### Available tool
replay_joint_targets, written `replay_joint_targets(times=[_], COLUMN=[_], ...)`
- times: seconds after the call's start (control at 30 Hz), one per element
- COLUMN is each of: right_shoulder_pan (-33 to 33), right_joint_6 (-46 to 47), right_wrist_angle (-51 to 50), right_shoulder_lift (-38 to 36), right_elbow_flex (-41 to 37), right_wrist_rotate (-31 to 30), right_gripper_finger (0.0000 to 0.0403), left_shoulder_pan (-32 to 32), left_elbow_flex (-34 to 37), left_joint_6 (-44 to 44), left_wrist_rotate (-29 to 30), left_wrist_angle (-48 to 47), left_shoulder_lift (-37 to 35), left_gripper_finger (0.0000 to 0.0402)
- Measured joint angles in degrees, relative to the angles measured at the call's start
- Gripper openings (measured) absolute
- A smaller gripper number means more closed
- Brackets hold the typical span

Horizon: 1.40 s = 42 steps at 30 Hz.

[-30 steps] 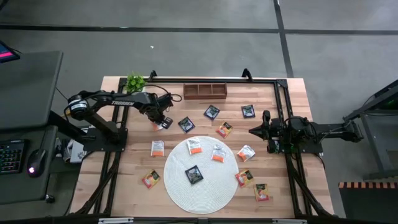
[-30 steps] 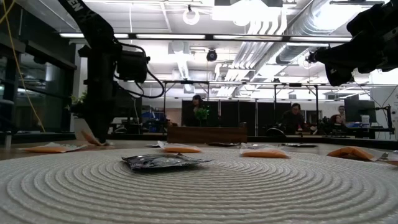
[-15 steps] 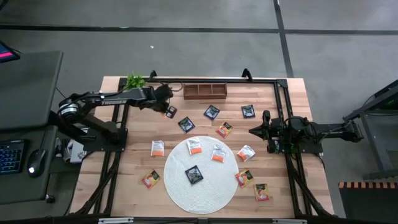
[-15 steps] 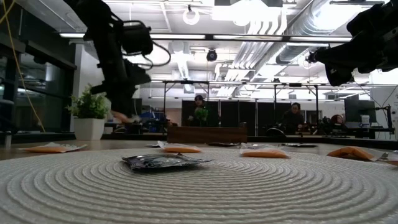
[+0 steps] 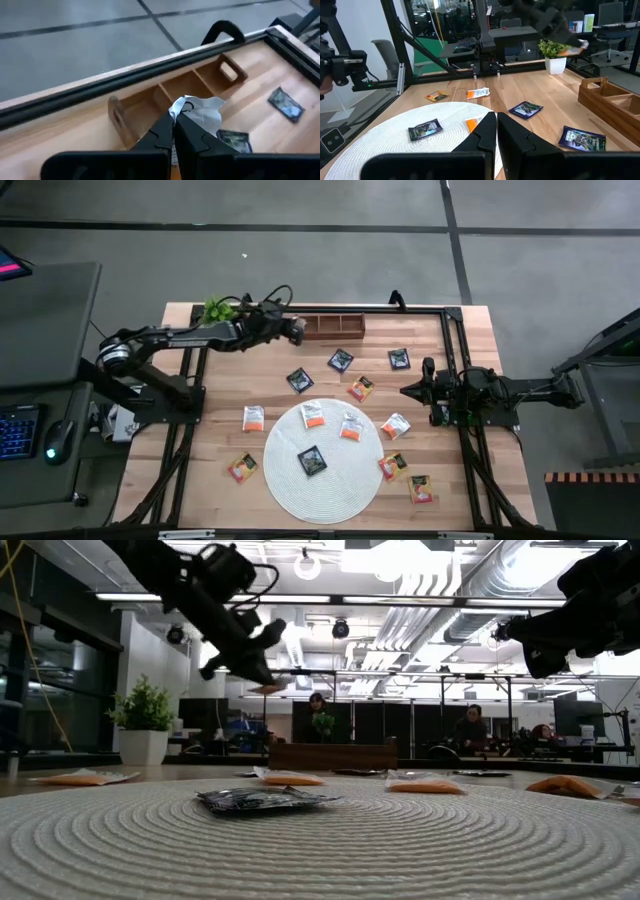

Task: Pick & Place Tea
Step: Put the white tea bag into the left section of the wooden organizer

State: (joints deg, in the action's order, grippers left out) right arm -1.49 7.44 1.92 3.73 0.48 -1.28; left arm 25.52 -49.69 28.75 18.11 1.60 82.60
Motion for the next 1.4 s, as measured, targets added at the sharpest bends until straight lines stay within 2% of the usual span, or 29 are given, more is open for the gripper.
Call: replay_joint_targets(times=[0.1,0.2,0.33,0.57,0.87,1.17,1.3,1.4], right_shoulder_pan=[0.0,0.0,0.0,0.0,0.0,0.0,0.0,0.0], right_joint_6=[0.0,0.0,0.0,0.0,0.0,0.0,0.0,0.0], right_wrist_angle=[0.0,0.0,0.0,0.0,0.0,0.0,0.0,0.0], right_shoulder_lift=[0.0,0.0,0.0,0.0,0.0,0.0,0.0,0.0], right_elbow_flex=[0.0,0.0,0.0,0.0,0.0,0.0,0.0,0.0], right_wrist_rotate=[0.0,0.0,0.0,0.0,0.0,0.0,0.0,0.0], right_gripper_finger=[0.0012,0.0012,0.0012,0.0012,0.0012,0.0012,0.0012,0.0012], left_shoulder_pan=[0.6,0.8,0.7,0.8,2.6,3.0,3.0,3.0], left_elbow_flex=[0.0,-1.4,-5.5,-13.2,-14.2,-14.3,-14.1,-14.3], left_joint_6=[0.2,2.7,6.5,8.0,15.8,16.3,16.6,17.4], left_wrist_rotate=[-0.4,0.1,0.7,3.9,11.4,11.8,8.3,8.4], left_wrist_angle=[4.5,5.2,5.9,5.5,2.4,2.5,2.5,3.6], left_shoulder_lift=[2.9,6.7,11.1,17.6,17.8,18.9,21.7,22.1], left_gripper_finger=[0.0000,0.0000,0.0000,0.0000,0.0000,0.0000,0.0000,0.0000])
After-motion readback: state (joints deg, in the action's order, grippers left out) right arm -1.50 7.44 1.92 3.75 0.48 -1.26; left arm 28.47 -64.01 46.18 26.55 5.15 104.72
